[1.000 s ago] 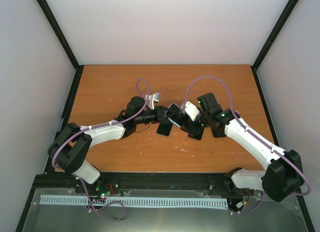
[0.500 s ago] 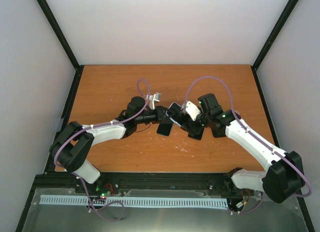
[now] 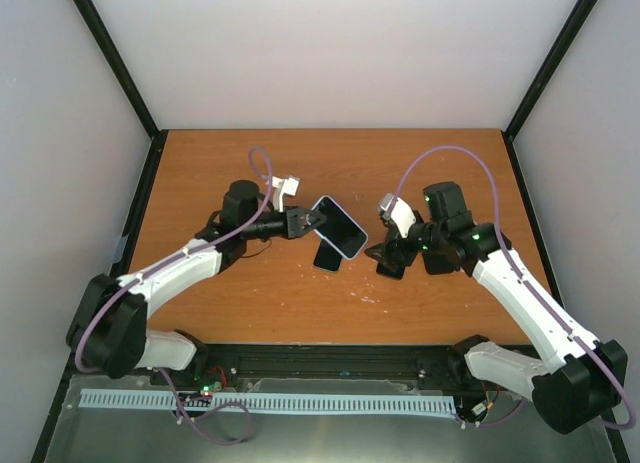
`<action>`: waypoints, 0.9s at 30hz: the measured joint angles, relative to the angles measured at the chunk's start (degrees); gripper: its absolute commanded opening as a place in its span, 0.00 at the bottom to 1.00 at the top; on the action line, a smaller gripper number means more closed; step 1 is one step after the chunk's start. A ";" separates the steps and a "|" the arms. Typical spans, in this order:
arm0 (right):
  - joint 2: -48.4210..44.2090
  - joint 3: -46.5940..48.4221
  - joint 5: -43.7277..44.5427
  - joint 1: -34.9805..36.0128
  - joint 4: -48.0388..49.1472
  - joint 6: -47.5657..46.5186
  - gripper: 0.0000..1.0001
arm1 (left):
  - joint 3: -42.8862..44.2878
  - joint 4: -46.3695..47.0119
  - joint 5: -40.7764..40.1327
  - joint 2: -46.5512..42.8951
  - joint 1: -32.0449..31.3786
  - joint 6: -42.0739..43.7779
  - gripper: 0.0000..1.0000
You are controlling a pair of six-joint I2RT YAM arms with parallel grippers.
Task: Take the phone out of the phone case
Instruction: Adjust the phone.
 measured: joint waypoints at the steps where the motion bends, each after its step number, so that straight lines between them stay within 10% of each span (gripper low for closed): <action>1: -0.61 0.46 -1.64 -0.52 -0.50 -0.20 1.00 | 0.00 -2.49 0.13 -1.57 0.96 2.69 0.00; 9: -2.54 0.13 -15.45 -0.66 -4.85 -4.33 0.98 | -2.99 -10.27 2.01 -8.83 1.25 10.75 0.00; 27: -0.50 4.00 -32.02 1.42 -22.29 -20.63 0.54 | 0.42 -19.10 23.10 -23.02 1.31 29.94 0.00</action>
